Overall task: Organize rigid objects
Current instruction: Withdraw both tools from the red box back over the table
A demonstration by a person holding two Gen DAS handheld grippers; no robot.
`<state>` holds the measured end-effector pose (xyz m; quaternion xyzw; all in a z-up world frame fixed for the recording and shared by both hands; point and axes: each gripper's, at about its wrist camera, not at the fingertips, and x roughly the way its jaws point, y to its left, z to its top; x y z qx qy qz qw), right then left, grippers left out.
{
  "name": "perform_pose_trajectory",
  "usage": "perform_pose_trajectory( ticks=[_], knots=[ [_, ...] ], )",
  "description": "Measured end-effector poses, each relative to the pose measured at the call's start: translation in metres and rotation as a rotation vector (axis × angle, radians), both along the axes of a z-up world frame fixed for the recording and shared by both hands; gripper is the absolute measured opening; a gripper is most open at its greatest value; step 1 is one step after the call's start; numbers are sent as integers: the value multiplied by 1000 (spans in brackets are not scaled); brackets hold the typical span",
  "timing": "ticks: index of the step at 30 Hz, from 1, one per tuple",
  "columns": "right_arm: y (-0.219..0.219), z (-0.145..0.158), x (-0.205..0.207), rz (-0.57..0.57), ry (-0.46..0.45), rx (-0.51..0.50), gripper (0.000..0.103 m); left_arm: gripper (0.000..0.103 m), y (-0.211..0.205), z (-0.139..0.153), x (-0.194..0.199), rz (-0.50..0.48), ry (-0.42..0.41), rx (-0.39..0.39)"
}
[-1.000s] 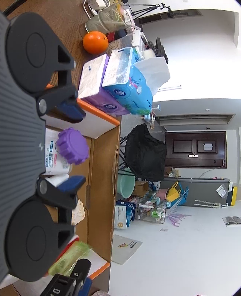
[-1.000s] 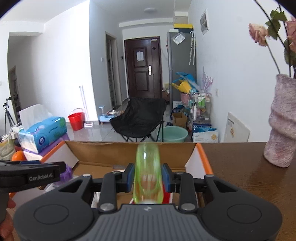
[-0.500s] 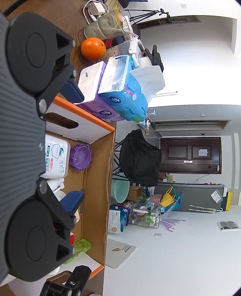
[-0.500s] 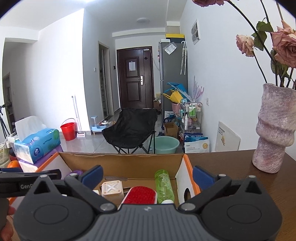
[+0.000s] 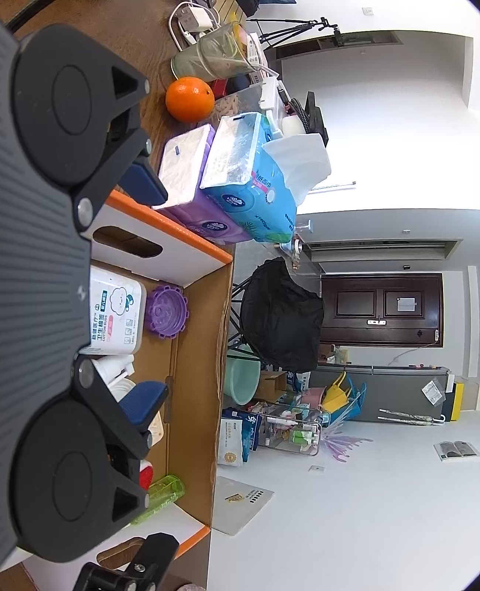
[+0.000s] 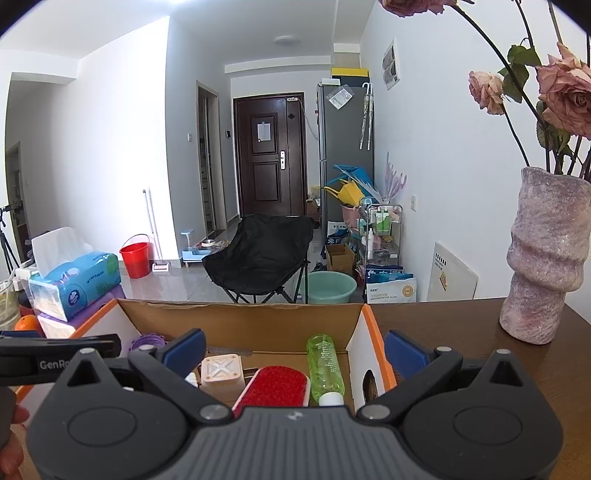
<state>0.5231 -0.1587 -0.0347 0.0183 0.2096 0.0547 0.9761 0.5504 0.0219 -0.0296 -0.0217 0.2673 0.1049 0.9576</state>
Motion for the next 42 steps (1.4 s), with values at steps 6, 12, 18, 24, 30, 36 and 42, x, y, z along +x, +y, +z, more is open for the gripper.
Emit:
perform_pose_trajectory(
  ticks=[6,12,18,24,30,36,42],
  knots=[
    [-2,2,-11,-5,-10,-3,103,103,1,1,-7,-2,0,-1],
    [-2,4,-25,-7,-16,-3,103,103,2,3,-22,-5,-2,-4],
    [-3,4,-36,-9,-19,-2,103,103,1,5,-38,-11,-7,-6],
    [-2,6,-60,-18,-28,-2,103,103,2,7,-56,-11,-6,-9],
    [0,10,-83,-22,-35,3,103,103,5,7,-75,-10,0,-15],
    [1,12,-104,-22,-35,10,103,103,9,8,-97,-8,2,-20],
    [1,14,-124,-21,-33,16,103,103,14,9,-119,-7,4,-30]
  ],
)
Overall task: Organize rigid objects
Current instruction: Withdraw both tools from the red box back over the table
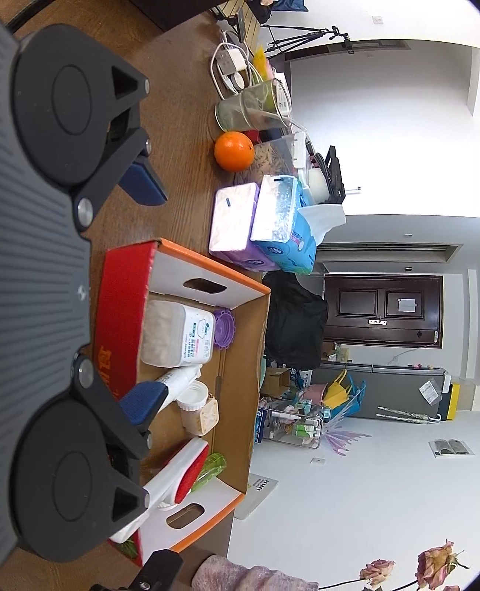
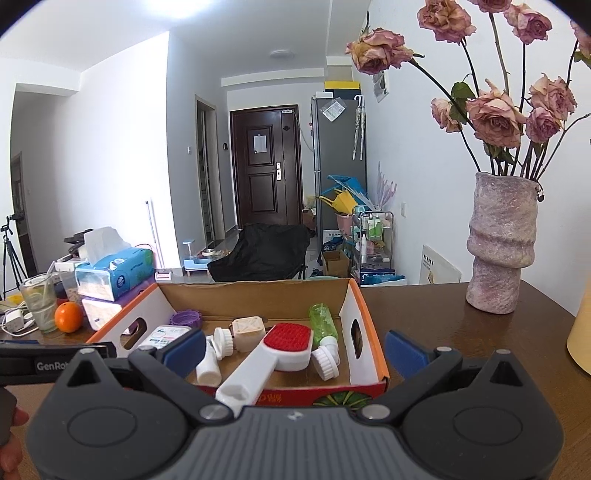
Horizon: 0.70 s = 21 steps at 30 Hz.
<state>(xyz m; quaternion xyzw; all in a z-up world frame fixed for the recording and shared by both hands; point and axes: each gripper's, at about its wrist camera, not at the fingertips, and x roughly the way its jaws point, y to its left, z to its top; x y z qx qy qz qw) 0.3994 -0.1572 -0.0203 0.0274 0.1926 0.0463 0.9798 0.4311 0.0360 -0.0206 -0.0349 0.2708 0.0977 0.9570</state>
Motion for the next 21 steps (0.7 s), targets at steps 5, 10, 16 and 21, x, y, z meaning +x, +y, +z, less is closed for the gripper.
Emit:
perform_pose_trajectory(
  ticks=[5,10,16,21],
  knots=[
    [2,2,-17,0,-6,-7,103,103,2,0,-17,-2,6,1],
    [3,2,-32,1,-7,-5,103,103,2,0,-36,-16,4,3],
    [4,0,-51,4,-11,-1,103,103,4,-1,-60,-28,-3,8],
    [8,-4,-67,11,-8,-3,103,103,4,-7,-76,-31,2,17]
  ],
)
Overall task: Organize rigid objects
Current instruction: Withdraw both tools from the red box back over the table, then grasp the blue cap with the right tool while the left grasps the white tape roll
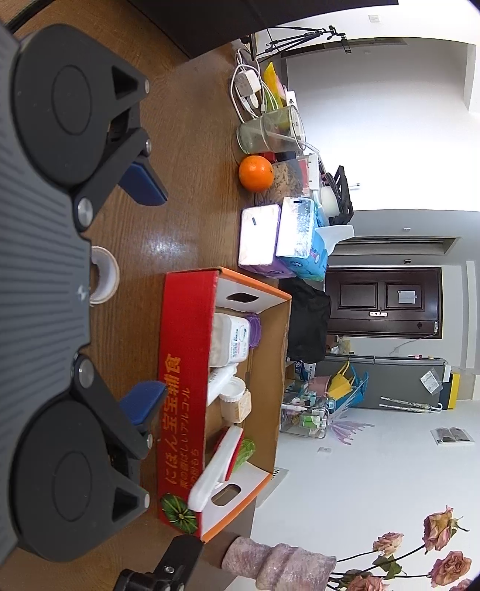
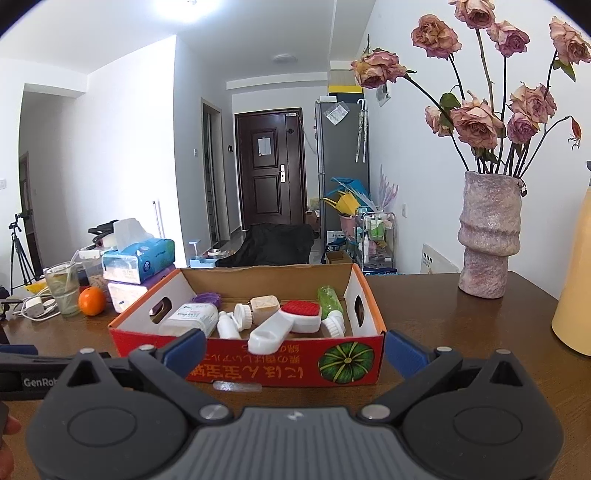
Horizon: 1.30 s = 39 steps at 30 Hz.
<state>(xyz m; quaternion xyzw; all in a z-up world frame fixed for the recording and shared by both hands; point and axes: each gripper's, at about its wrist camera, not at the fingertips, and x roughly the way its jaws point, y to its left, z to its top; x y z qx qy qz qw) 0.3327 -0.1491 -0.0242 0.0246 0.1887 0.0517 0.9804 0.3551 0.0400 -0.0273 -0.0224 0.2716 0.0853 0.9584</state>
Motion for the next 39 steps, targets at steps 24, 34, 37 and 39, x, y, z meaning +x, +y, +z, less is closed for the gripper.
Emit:
perform_pose_trajectory(
  ticks=[24,34,37,39],
  knots=[
    [22,-34,-45,38,86,-59,103,103,16,-36,-41,-52,86,8],
    [32,-51,-44,73,160,-75,103,103,26,-43,-38,-63,114,12],
    [36,-58,-40,88,195,-77,103,103,32,-46,-35,-57,122,7],
    [39,-62,-36,101,217,-76,103,103,37,-48,-33,-48,130,1]
  ],
)
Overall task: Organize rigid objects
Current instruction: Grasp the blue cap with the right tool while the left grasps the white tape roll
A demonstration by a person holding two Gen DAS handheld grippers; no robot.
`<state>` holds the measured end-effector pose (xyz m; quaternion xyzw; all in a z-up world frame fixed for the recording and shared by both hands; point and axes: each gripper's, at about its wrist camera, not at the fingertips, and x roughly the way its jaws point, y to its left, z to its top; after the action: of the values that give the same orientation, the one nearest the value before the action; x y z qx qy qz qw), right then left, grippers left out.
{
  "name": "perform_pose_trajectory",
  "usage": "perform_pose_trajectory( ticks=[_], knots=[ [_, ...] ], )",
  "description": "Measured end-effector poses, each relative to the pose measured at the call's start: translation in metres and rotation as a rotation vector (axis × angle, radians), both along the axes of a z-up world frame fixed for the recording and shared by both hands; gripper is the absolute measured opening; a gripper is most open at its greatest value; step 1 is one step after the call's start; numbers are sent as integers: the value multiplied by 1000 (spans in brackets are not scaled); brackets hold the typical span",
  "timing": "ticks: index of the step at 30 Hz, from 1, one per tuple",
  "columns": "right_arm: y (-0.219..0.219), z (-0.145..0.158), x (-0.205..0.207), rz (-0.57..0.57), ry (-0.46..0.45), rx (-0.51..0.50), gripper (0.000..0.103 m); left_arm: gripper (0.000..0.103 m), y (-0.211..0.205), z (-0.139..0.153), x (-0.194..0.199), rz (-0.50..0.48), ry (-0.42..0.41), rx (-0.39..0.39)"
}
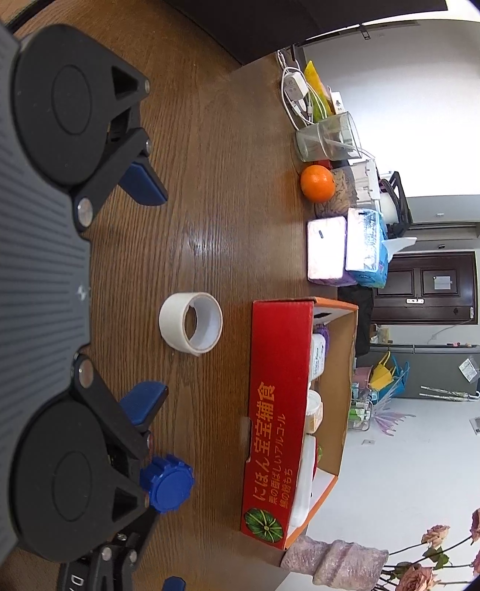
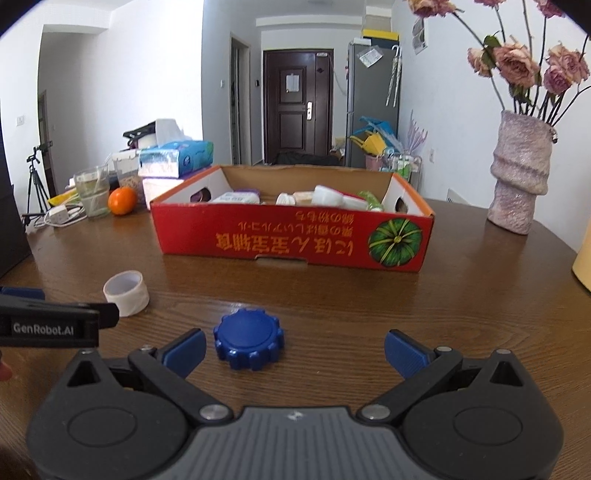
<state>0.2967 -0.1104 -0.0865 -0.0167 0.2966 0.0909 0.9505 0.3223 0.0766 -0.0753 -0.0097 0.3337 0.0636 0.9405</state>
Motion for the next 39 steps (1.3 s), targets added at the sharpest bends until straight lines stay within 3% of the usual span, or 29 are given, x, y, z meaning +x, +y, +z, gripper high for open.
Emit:
perform_pose_trajectory(
  ticks=[13,18,20,22,24,39],
  knots=[
    [26,-24,30,60,113,-39,103,103,10,-3,5,9,8,-10],
    [28,-26,41,71,116,-23,102,103,10,-3,5,9,8,-11],
    [28,-26,44,68,111,-18,94,103,10,-4,5,10,8,-12],
    [27,-24,42,69,90,-9,68,103,10,-4,6,9,10,-11],
    [25,-22,39,79,72,0,53,103,10,-5,6,8,12,-7],
    [-2,-10,36,1,-9,77,52,103,1,-11,25,23,0,11]
  ],
)
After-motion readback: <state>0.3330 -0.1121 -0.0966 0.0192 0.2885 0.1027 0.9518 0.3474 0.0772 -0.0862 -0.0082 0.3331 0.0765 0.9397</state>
